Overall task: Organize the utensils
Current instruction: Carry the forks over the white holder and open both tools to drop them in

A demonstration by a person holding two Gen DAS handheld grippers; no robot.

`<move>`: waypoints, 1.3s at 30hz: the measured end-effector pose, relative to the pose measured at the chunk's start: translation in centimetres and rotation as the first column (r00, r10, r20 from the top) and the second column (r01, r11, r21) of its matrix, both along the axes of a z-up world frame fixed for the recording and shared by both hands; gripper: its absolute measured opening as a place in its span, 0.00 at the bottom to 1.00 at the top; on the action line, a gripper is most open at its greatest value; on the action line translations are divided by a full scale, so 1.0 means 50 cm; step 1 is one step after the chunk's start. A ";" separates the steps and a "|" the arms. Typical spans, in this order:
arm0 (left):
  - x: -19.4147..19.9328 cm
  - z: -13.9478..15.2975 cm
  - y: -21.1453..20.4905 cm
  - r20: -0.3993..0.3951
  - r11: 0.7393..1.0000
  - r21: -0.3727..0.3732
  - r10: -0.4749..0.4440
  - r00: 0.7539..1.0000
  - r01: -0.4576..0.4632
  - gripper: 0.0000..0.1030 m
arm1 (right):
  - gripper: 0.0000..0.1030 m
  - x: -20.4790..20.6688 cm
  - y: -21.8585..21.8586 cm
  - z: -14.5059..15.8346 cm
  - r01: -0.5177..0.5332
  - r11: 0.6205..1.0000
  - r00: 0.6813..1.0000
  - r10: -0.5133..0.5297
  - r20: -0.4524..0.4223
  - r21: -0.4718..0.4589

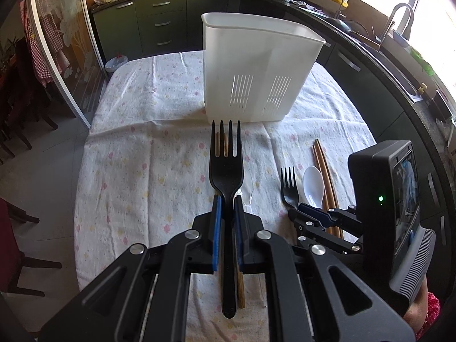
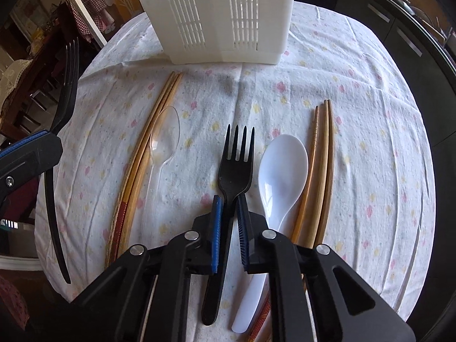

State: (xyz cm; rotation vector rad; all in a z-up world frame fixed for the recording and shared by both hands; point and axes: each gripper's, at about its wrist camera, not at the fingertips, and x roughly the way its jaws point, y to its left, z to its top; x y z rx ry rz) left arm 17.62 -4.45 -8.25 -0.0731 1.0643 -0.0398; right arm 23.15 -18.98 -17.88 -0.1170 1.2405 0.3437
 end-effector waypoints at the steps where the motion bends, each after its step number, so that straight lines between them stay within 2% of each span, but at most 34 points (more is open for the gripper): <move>1: 0.001 0.002 0.000 0.004 1.000 0.002 0.000 1.000 0.000 0.09 | 0.09 0.001 -0.006 0.002 0.008 1.000 1.000 -0.008 0.000 0.027; 6: 0.013 0.036 0.010 0.045 1.000 -0.018 0.007 0.999 -0.006 0.09 | 0.09 -0.013 -0.051 0.057 0.018 0.979 0.997 -0.032 0.067 0.202; 10: 0.036 0.103 0.019 0.148 0.999 -0.036 0.026 0.989 -0.021 0.09 | 0.09 -0.028 -0.106 0.124 0.012 0.941 0.987 -0.066 0.147 0.338; 13: 0.066 0.164 0.024 0.239 0.998 -0.065 0.039 0.970 -0.024 0.09 | 0.09 -0.038 -0.140 0.166 0.003 0.916 0.972 -0.097 0.213 0.401; 16: 0.102 0.232 0.025 0.371 0.996 -0.089 0.055 0.927 -0.023 0.09 | 0.09 -0.050 -0.163 0.202 -0.013 0.898 0.955 -0.120 0.273 0.440; 20: 0.150 0.295 0.011 0.569 0.997 -0.076 0.055 0.820 -0.015 0.09 | 0.09 -0.061 -0.187 0.236 -0.035 0.886 0.936 -0.133 0.327 0.462; 22: 0.179 0.300 -0.001 0.622 0.998 -0.057 0.046 0.782 -0.014 0.09 | 0.09 -0.066 -0.198 0.249 -0.040 0.883 0.928 -0.141 0.344 0.468; 25: 0.228 0.276 -0.012 0.643 0.998 -0.051 0.056 0.763 -0.030 0.09 | 0.09 -0.068 -0.208 0.263 -0.045 0.881 0.918 -0.149 0.366 0.471; 29: 0.261 0.231 -0.012 0.686 0.996 -0.043 0.085 0.723 -0.075 0.09 | 0.09 -0.055 -0.215 0.284 -0.049 0.877 0.904 -0.164 0.395 0.477; 31: 0.272 0.206 -0.012 0.686 0.996 -0.034 0.083 0.723 -0.083 0.09 | 0.09 -0.045 -0.213 0.295 -0.054 0.876 0.892 -0.174 0.418 0.479; 35: 0.288 0.160 -0.009 0.640 0.997 -0.027 0.076 0.765 -0.076 0.09 | 0.09 -0.016 -0.202 0.333 -0.071 0.872 0.857 -0.195 0.477 0.484; 39: 0.287 0.131 -0.002 0.617 0.997 -0.019 0.067 0.784 -0.071 0.09 | 0.09 0.029 -0.178 0.382 -0.086 0.876 0.807 -0.219 0.549 0.475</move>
